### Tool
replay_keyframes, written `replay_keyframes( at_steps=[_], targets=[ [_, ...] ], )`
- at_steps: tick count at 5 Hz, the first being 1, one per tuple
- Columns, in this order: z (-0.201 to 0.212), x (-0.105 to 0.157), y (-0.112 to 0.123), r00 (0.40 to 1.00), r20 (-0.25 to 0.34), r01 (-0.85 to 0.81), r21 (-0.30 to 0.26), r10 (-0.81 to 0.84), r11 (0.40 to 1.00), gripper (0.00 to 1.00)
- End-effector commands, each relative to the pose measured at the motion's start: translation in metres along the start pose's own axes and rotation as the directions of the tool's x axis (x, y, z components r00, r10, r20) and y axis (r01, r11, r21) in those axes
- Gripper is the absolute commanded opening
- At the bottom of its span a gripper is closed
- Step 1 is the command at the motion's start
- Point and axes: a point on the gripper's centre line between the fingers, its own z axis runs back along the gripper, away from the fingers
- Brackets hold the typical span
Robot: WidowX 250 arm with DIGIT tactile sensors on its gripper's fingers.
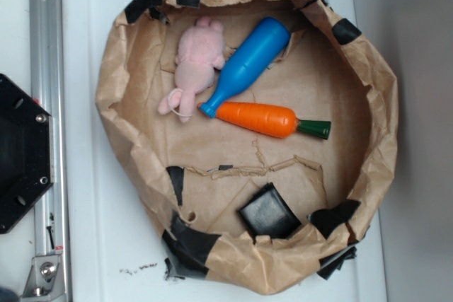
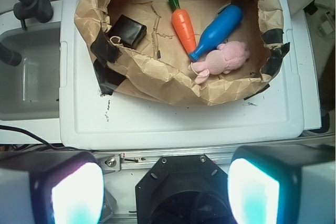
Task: Grab the blue bottle.
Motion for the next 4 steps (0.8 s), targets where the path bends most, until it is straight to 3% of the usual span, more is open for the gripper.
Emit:
replay_keyframes(
  at_steps=[1,2,3,4],
  targets=[
    [0.000,0.000,0.000,1.000,0.000,0.000,0.000,0.000,1.000,1.00],
    [-0.042,0.035,0.026,0.968,0.252,-0.021,0.170,-0.023,0.985,1.00],
    [-0.059,0.085,0.028,0.895,0.433,-0.185,0.128,0.113,0.974,1.00],
    [-0.079,0.122,0.037,0.857,0.477,-0.281,0.115,0.195,0.953,1.00]
  ],
)
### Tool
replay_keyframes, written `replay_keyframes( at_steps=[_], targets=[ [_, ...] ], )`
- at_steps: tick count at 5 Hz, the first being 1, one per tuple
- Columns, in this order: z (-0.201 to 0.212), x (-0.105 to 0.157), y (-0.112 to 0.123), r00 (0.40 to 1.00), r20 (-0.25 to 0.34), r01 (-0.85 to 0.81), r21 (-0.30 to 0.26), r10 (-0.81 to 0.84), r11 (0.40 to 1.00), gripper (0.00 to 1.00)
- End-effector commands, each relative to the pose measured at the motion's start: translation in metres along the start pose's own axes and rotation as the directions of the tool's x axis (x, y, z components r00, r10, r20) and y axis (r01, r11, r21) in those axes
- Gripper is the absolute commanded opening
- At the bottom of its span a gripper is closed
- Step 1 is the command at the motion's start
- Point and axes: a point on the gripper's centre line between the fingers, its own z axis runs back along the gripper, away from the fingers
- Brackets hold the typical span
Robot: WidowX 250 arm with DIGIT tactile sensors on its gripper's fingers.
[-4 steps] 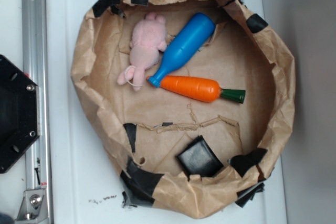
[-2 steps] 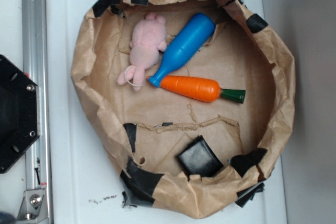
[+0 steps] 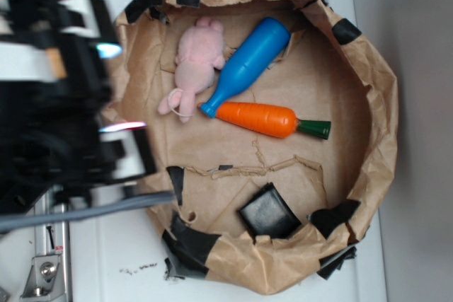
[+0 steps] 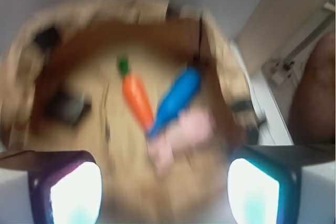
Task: Grab the blue bottle.
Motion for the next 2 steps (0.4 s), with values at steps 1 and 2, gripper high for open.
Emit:
replay_keyframes(
  at_steps=[1,2],
  targets=[
    [-0.094,0.045,0.004,0.979,-0.044,-0.202,-0.032,0.200,0.979,1.00],
    [-0.134,0.035,0.008,0.969,-0.117,-0.225,-0.052,0.218,0.973,1.00]
  ],
)
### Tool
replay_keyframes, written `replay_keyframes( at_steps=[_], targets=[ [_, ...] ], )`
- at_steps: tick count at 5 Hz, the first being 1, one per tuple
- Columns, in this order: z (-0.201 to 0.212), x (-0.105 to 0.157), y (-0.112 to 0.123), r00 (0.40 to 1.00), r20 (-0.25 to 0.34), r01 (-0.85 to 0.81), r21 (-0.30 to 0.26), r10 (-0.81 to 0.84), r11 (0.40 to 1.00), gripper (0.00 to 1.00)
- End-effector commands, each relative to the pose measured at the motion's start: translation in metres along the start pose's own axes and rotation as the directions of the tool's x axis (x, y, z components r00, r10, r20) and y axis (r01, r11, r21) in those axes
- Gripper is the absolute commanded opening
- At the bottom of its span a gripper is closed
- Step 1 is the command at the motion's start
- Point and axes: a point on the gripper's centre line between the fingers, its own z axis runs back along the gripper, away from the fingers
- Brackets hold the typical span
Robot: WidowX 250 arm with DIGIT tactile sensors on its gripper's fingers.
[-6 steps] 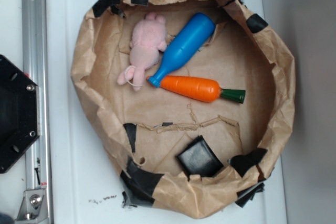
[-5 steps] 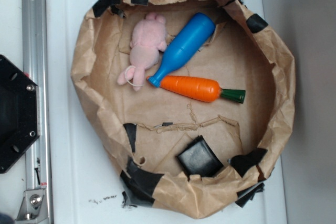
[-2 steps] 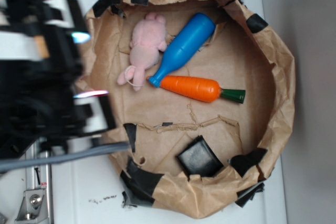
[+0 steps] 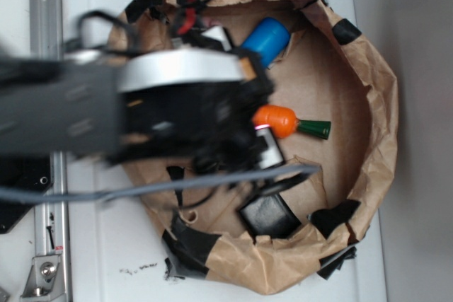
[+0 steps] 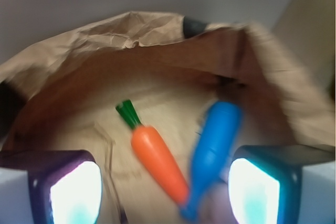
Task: Grab the blue bottle.
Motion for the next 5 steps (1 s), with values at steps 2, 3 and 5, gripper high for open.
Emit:
replay_keyframes(
  at_steps=[2,3,5],
  targets=[
    [-0.086,0.003,0.024,0.993,-0.116,0.024,-0.050,-0.030,0.998,1.00],
    [-0.095,0.000,0.016,0.977,-0.179,0.117,-0.013,-0.118,0.993,0.00],
    [-0.077,-0.012,0.017,0.957,-0.226,0.180,-0.041,-0.184,0.983,0.00]
  ],
)
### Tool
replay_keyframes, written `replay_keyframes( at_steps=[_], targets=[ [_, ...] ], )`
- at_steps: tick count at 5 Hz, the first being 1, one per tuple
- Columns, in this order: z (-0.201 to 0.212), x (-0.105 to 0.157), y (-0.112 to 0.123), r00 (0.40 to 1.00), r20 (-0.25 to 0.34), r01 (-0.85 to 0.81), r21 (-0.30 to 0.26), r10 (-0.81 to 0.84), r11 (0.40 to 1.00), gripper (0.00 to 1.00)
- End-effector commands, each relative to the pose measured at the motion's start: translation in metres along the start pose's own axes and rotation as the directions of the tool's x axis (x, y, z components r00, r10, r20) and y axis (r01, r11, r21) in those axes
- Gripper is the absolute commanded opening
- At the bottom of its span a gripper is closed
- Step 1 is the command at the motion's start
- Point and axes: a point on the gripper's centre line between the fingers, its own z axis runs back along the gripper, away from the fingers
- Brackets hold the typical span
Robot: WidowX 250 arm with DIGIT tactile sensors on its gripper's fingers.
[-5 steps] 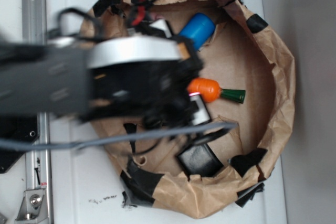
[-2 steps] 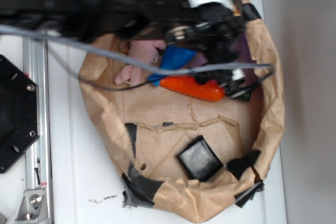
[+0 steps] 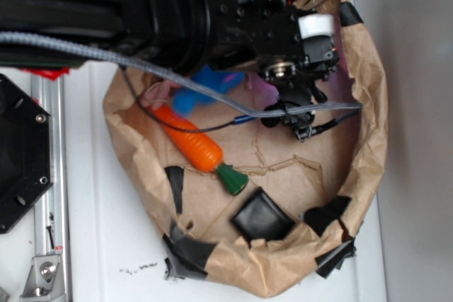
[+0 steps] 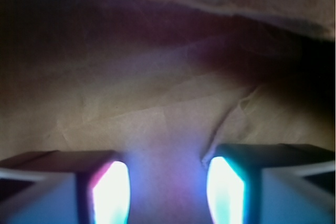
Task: Grab the blue bottle.
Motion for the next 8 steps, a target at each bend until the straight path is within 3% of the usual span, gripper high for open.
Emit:
replay_keyframes(
  at_steps=[1,2,3,4,5,6,8],
  targets=[
    [0.060,-0.005,-0.016,0.996,0.067,0.072,-0.076,-0.067,0.994,0.04],
    [0.109,-0.001,-0.030,0.977,0.210,0.051,-0.025,-0.045,0.998,1.00],
    [0.144,-0.010,-0.031,0.982,0.124,-0.142,0.017,0.139,0.990,1.00],
    [0.101,-0.042,-0.035,0.936,-0.112,-0.336,0.008,0.334,0.942,1.00],
    [0.057,-0.060,-0.018,0.939,-0.156,-0.306,0.034,0.308,0.951,1.00],
    [0.041,-0.052,-0.002,0.965,-0.122,-0.230,0.032,0.232,0.973,1.00],
    [0.034,-0.035,0.012,0.990,-0.099,-0.107,-0.032,0.104,0.994,1.00]
  ],
)
